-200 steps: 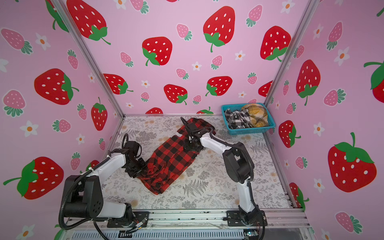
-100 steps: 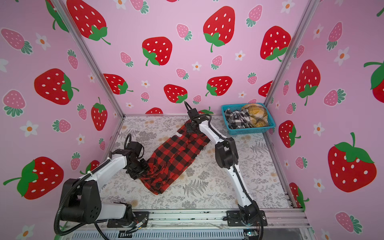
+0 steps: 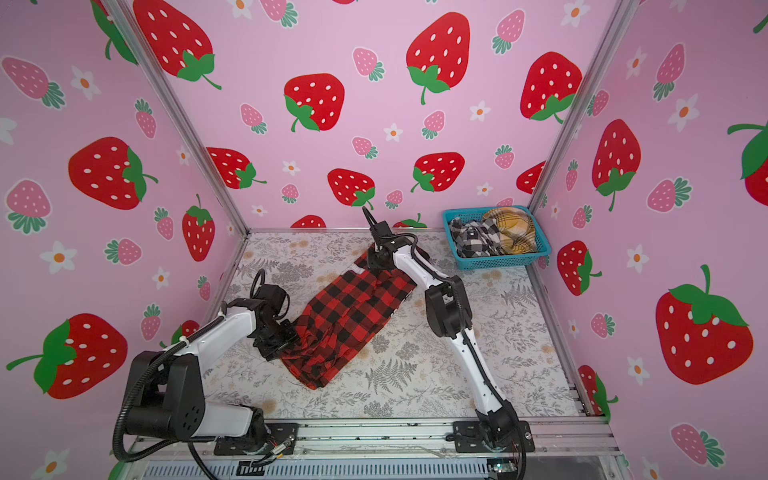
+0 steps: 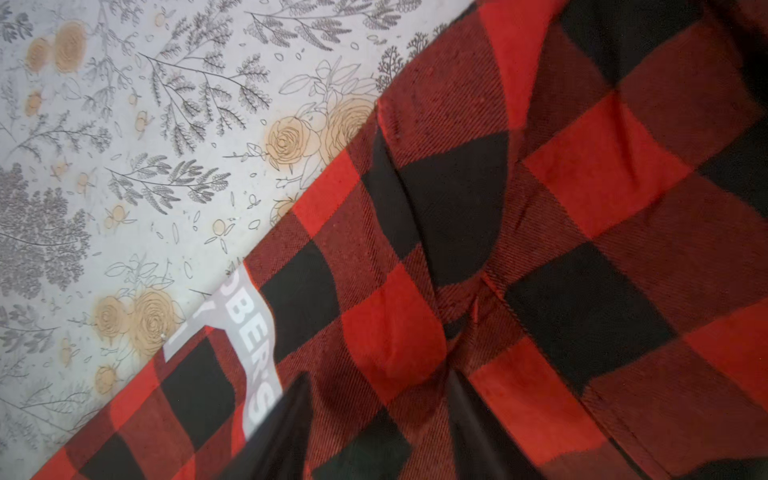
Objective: Fold and stack the long sleeve shirts
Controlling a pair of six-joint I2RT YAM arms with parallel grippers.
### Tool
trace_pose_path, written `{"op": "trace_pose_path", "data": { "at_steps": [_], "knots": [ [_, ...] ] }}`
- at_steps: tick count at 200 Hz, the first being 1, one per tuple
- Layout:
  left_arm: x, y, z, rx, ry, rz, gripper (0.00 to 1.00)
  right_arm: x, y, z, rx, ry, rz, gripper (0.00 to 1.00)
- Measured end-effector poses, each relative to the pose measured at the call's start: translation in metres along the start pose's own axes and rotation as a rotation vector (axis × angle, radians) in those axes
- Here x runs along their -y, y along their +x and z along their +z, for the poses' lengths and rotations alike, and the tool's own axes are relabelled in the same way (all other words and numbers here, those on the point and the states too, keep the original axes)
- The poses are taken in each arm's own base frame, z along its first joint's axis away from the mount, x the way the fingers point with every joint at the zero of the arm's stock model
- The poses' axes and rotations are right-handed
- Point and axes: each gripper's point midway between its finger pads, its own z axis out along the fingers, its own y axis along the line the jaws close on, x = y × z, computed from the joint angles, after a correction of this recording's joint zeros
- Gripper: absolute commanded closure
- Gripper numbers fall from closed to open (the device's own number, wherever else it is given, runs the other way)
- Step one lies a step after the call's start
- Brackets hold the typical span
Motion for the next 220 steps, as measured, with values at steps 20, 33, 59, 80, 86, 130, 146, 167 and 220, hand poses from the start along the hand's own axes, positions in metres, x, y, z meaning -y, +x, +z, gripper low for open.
{"op": "trace_pose_path", "data": {
  "at_steps": [20, 33, 59, 80, 86, 130, 146, 167, 220],
  "knots": [
    [-0.003, 0.002, 0.005, -0.012, -0.010, -0.001, 0.54, 0.006, 0.009, 0.008, -0.026, 0.020, 0.004, 0.88],
    [-0.003, 0.004, 0.006, -0.016, -0.009, 0.003, 0.79, 0.010, 0.013, 0.009, -0.035, 0.028, 0.008, 0.97],
    [-0.003, 0.007, 0.008, -0.028, -0.001, 0.002, 1.00, 0.018, 0.025, 0.000, -0.051, 0.048, 0.031, 1.00],
    [-0.003, 0.009, 0.006, -0.027, 0.011, 0.003, 1.00, 0.022, 0.027, -0.017, -0.040, 0.038, 0.066, 1.00],
    [-0.002, 0.009, 0.004, -0.021, 0.018, 0.004, 1.00, 0.021, 0.026, -0.023, -0.030, 0.029, 0.074, 1.00],
    [0.004, 0.010, -0.007, 0.003, 0.063, 0.017, 1.00, 0.027, 0.017, -0.058, 0.056, -0.040, 0.158, 1.00],
    [0.004, 0.015, -0.004, -0.003, 0.065, 0.025, 1.00, 0.036, 0.026, -0.058, 0.054, -0.049, 0.193, 1.00],
    [-0.001, 0.028, 0.002, -0.027, 0.060, 0.035, 1.00, 0.050, 0.050, -0.042, 0.011, -0.041, 0.220, 0.95],
    [-0.004, 0.036, 0.010, -0.063, 0.050, 0.033, 1.00, 0.053, 0.048, -0.042, 0.028, 0.013, 0.165, 0.41]
  ]
}}
